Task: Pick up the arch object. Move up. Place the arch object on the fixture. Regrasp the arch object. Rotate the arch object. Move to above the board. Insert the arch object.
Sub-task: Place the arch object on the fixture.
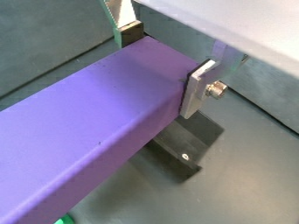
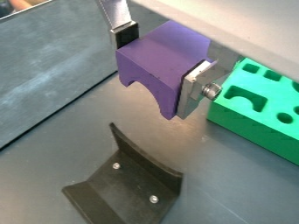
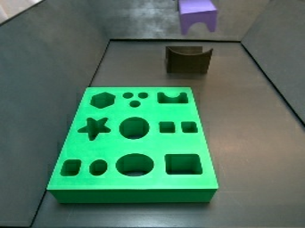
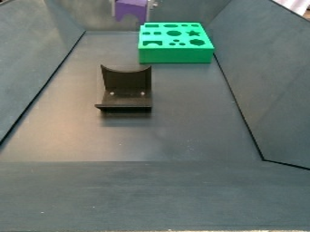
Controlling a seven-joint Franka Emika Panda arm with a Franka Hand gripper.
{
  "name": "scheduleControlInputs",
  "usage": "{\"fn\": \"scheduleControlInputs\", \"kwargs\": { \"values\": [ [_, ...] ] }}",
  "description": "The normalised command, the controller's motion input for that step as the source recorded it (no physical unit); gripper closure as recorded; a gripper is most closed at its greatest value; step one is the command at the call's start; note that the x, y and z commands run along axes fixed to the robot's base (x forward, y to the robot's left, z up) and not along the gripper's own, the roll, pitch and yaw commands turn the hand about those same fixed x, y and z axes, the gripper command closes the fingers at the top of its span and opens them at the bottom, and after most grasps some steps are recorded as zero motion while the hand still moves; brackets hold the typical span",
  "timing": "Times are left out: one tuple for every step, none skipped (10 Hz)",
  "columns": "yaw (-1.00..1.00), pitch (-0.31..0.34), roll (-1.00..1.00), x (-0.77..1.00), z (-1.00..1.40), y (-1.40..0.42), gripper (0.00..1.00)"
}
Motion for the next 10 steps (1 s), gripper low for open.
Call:
{"fn": "scheduleControlInputs", "kwargs": {
  "values": [
    [0.13,0.302,-1.00,0.18,-0.03,1.00,1.00],
    [0.09,0.307,-1.00,0.14,-0.02,1.00,1.00],
    [0.07,0.313,-1.00,0.08,-0.01,0.96,1.00],
    [0.04,0.310,-1.00,0.04,-0.01,0.79,1.00],
    [-0.01,0.306,-1.00,0.04,-0.01,0.55,1.00],
    [-0.05,0.313,-1.00,0.06,-0.01,0.38,1.00],
    [-0.10,0.312,-0.94,0.09,-0.01,0.17,1.00],
    [-0.12,0.263,-0.75,0.09,-0.01,0.06,1.00],
    [-0.14,0.206,-0.56,0.08,-0.01,0.05,1.00],
    [-0.15,0.153,-0.39,0.07,0.00,0.06,1.00]
  ]
}}
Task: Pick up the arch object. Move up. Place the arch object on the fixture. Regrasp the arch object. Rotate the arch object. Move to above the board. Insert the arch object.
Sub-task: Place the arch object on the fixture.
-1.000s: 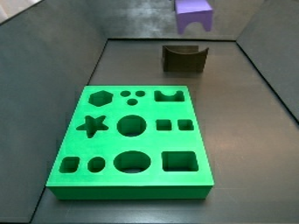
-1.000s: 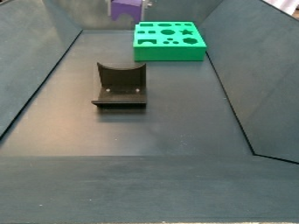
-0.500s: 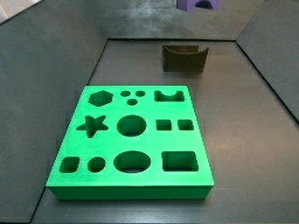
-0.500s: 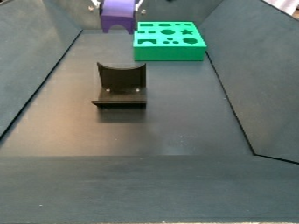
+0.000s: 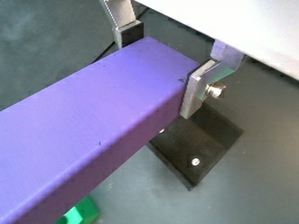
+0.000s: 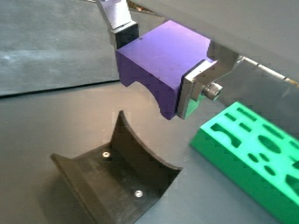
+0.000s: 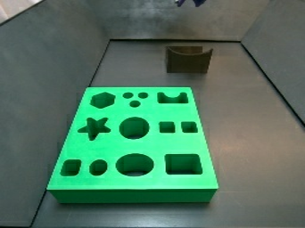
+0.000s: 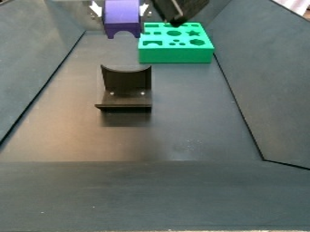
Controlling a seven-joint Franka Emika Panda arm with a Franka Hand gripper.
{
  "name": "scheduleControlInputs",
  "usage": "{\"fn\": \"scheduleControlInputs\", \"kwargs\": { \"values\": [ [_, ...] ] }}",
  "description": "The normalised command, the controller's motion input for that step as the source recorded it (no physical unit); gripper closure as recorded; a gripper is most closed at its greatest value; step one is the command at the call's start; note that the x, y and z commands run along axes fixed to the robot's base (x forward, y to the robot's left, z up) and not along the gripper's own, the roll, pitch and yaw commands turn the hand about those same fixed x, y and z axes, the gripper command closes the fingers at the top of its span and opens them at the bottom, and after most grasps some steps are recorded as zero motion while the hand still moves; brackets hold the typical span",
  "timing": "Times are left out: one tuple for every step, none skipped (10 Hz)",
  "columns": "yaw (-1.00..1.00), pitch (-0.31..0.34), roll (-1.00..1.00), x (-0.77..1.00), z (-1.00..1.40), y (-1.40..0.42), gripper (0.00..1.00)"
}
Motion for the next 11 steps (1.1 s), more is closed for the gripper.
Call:
{"fn": "scheduleControlInputs", "kwargs": {
  "values": [
    [-0.15,0.098,-0.22,0.07,0.00,0.04,1.00],
    [-0.16,0.029,-1.00,0.10,-1.00,0.06,1.00],
    [-0.16,0.010,-1.00,0.11,-1.00,0.07,1.00],
    [-0.15,0.032,-1.00,0.12,-1.00,0.07,1.00],
    [-0.15,0.046,-1.00,0.13,-1.00,0.08,1.00],
    [-0.16,0.050,-1.00,0.13,-1.00,0.08,1.00],
    [-0.16,0.041,-0.91,0.14,-1.00,0.09,1.00],
    [-0.14,0.029,-0.75,0.15,-1.00,0.10,1.00],
    [-0.13,0.024,-0.53,0.17,-1.00,0.11,1.00],
    [-0.11,0.022,-0.36,0.18,-1.00,0.12,1.00],
    [-0.10,0.021,-0.23,0.19,-1.00,0.11,1.00]
  ]
}}
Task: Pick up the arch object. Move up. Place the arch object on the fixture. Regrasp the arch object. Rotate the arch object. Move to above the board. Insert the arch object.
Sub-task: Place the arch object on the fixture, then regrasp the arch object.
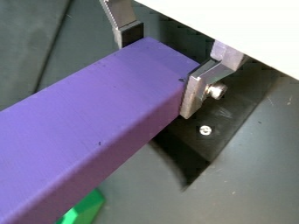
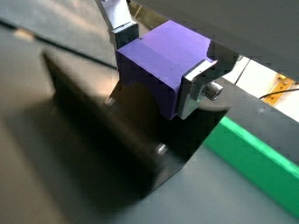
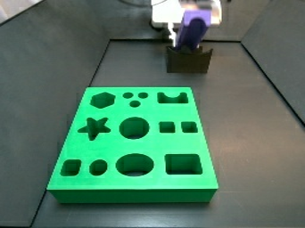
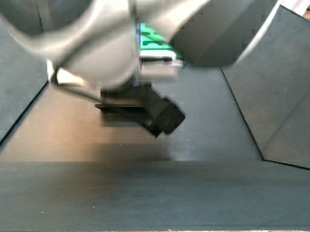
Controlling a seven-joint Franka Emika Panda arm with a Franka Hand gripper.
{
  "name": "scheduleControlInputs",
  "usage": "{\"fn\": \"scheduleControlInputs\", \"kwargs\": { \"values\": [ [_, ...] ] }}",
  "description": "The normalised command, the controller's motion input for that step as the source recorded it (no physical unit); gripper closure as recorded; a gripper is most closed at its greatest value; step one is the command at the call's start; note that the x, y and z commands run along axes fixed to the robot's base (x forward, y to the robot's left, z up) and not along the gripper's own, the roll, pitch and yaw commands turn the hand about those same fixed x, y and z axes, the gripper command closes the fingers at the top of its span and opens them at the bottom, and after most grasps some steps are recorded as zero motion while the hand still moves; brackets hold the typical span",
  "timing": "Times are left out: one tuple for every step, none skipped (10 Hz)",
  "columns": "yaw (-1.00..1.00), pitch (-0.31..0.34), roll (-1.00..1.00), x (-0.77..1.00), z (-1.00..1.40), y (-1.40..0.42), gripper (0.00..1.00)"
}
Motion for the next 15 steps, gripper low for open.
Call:
{"fn": "scheduleControlInputs", "kwargs": {
  "values": [
    [-0.09,0.019,-0.20,0.18,-0.97,0.12,1.00],
    [-0.09,0.014,-0.17,0.15,-0.70,0.10,1.00],
    [-0.08,0.006,-0.16,0.11,-0.47,0.07,1.00],
    [-0.06,0.005,-0.11,0.08,-0.38,0.06,1.00],
    [-0.06,0.000,-0.10,0.07,-0.38,0.05,1.00],
    [0.00,0.000,0.00,0.00,-0.17,-0.50,1.00],
    [0.00,0.000,0.00,0.00,0.00,0.00,0.00],
    [0.01,-0.020,-0.02,0.00,1.00,0.00,0.00],
    [0.02,-0.014,-0.02,-0.01,1.00,0.00,0.00],
    [0.02,-0.009,0.00,-0.02,1.00,0.00,0.00],
    [0.03,0.003,0.03,-0.03,1.00,-0.01,0.00],
    [0.03,0.016,0.04,-0.04,1.00,-0.01,0.00],
    [0.03,0.038,0.05,-0.04,0.86,-0.01,0.00],
    [0.02,0.055,0.06,-0.04,0.68,0.00,0.00],
    [0.01,0.071,0.06,-0.03,0.44,0.00,0.00]
  ]
}}
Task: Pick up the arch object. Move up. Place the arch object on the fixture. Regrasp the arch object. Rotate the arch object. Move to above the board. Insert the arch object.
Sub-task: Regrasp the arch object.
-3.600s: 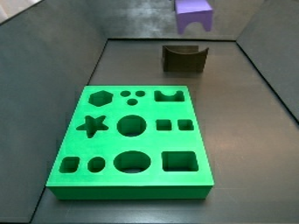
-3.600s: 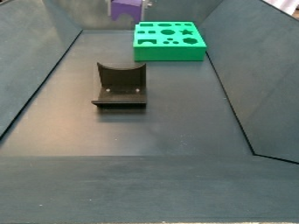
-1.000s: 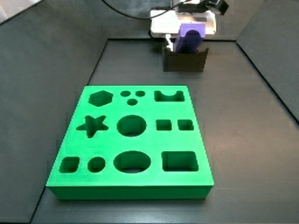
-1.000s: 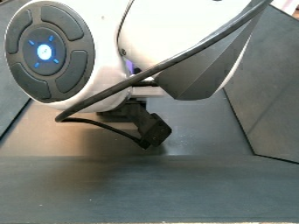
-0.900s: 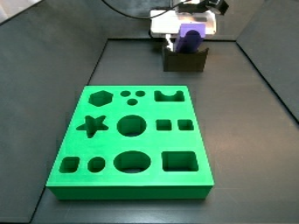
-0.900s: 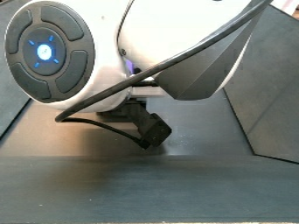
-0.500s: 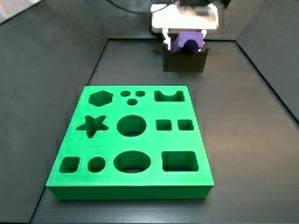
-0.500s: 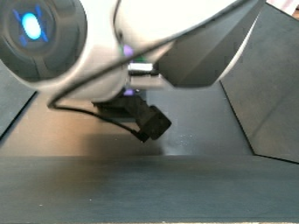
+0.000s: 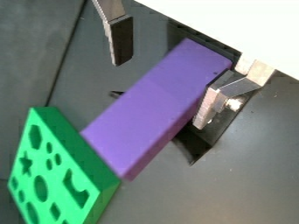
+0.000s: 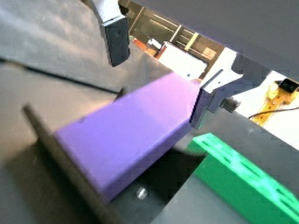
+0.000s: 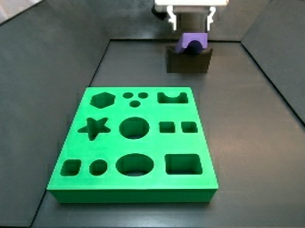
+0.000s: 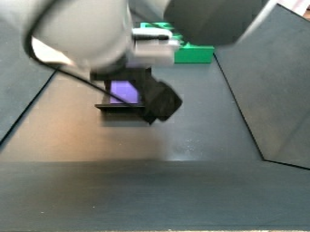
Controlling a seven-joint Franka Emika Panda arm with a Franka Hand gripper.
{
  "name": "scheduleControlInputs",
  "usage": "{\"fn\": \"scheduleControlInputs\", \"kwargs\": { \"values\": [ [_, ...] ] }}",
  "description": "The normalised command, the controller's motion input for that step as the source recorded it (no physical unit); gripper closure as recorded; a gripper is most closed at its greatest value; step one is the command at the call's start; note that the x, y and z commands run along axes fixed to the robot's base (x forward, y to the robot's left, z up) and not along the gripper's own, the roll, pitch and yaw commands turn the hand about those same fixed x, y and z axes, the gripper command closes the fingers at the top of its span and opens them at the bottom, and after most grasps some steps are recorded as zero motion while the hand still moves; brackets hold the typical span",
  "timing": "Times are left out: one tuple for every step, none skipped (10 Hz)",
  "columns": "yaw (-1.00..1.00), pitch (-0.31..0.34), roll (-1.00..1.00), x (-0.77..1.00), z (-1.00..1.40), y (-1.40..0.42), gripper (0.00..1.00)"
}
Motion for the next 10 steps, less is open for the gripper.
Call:
{"fn": "scheduleControlInputs", "kwargs": {
  "values": [
    [0.00,0.075,0.05,-0.03,0.32,0.00,0.00],
    [0.03,0.061,1.00,0.00,1.00,-1.00,0.00],
    [0.03,0.061,1.00,0.00,0.97,-1.00,0.00],
    [0.03,0.050,1.00,-0.03,0.96,-1.00,0.00],
    [0.02,0.042,1.00,-0.05,0.93,-1.00,0.00],
    [0.02,0.037,1.00,-0.06,0.88,-1.00,0.00],
    [0.02,0.035,1.00,-0.06,0.82,-1.00,0.00],
    [0.02,0.032,1.00,-0.06,0.69,-0.96,0.00],
    [0.02,0.031,1.00,-0.06,0.52,-0.84,0.00],
    [0.02,0.026,1.00,-0.04,0.20,-0.56,0.00]
  ]
}}
